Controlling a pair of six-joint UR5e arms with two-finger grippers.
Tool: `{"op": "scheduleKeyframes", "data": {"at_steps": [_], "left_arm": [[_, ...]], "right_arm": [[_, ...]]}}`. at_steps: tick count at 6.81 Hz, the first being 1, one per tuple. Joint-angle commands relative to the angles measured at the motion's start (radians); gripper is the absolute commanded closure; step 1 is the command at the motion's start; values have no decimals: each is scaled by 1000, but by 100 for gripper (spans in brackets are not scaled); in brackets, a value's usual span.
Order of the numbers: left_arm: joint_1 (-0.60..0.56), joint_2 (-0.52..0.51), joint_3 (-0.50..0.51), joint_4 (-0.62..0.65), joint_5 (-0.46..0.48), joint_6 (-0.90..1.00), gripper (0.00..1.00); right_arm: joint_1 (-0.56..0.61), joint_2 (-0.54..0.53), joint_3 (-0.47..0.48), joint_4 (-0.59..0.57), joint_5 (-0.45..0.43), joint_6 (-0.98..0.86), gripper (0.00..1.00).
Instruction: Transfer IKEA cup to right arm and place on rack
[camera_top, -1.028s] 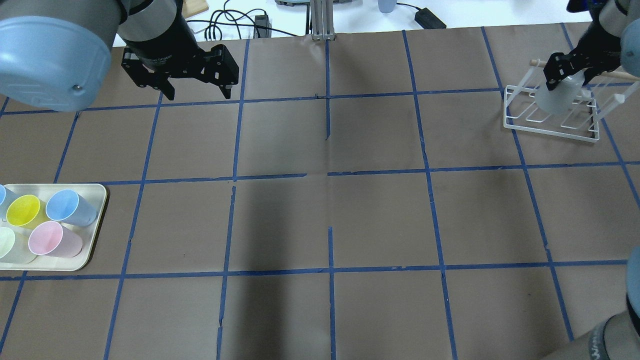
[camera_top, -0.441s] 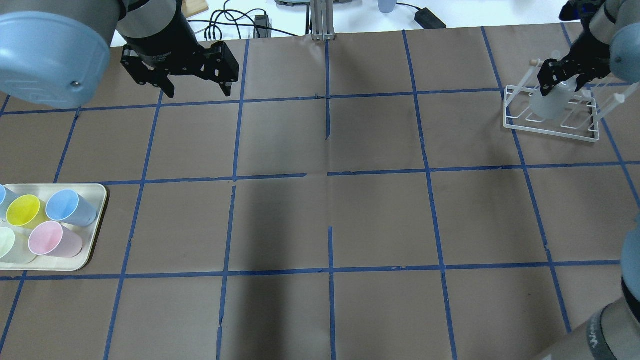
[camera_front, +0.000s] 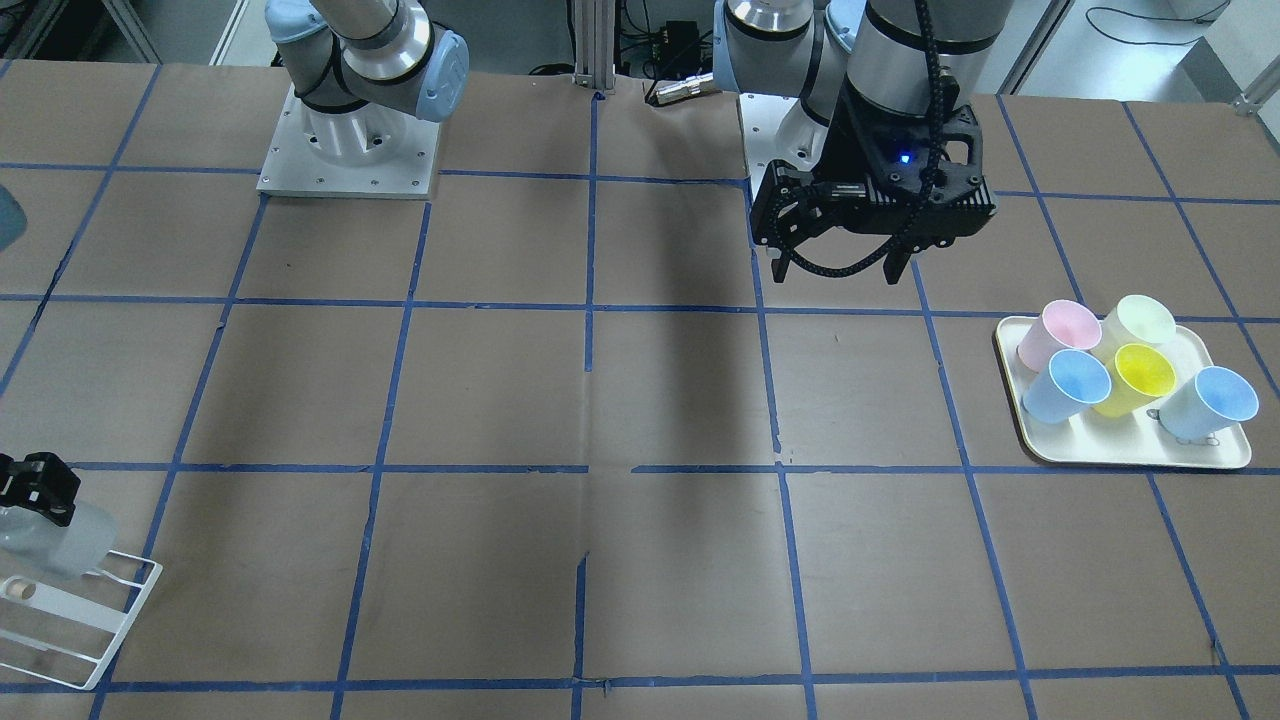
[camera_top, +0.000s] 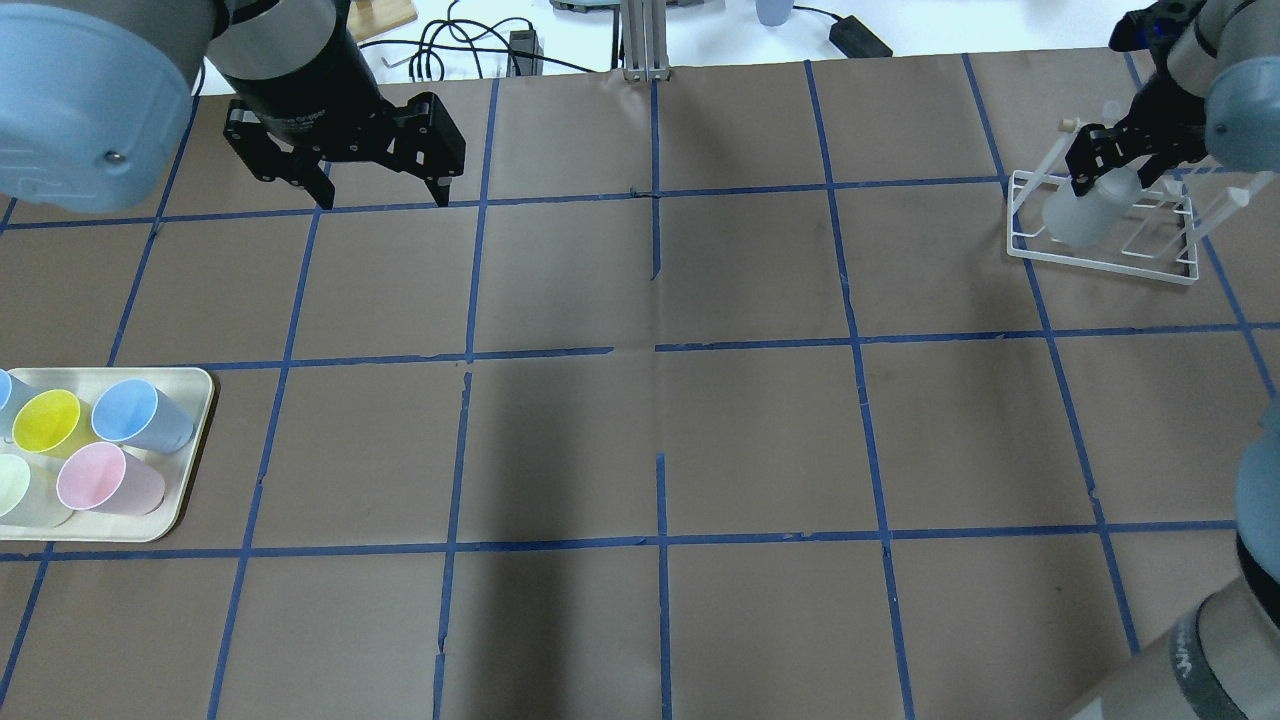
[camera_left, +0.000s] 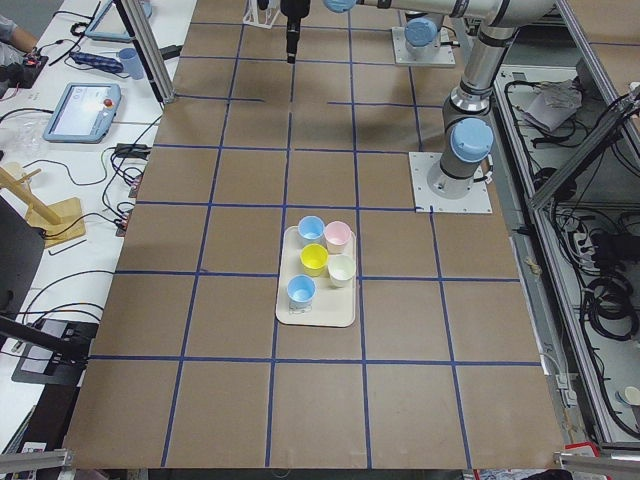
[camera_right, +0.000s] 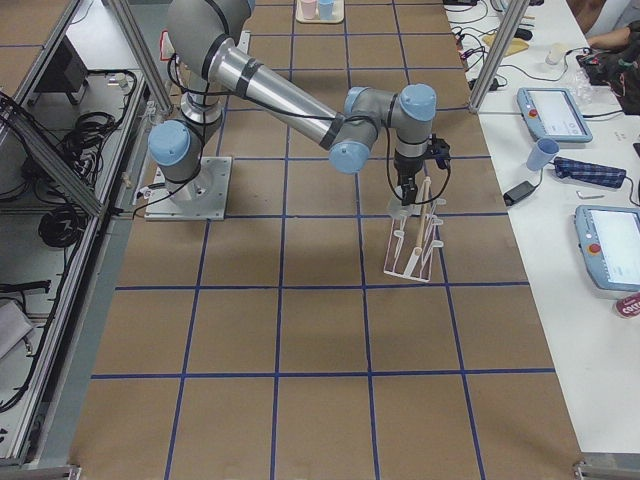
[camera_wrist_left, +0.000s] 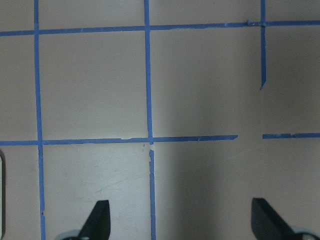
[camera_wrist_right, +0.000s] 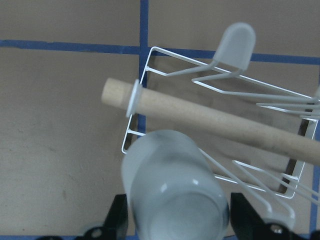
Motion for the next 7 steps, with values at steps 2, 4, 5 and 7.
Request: {"op": "scheduleKeyframes", "data": {"at_steps": [2,4,5,7], "left_arm": [[3,5,-1,-7,-1,1,0],[3,5,-4,-5,-1,-5,0],[3,5,-4,-4,-2,-5,0],[3,5,-7,-2,-2,-5,0]], "right_arm": [[3,-59,0,50,-7,3,0],[35,-222,5,250,20,16,0],[74,-293,8,361,86,168,0],[254,-370,18,434,85,323,0]]}}
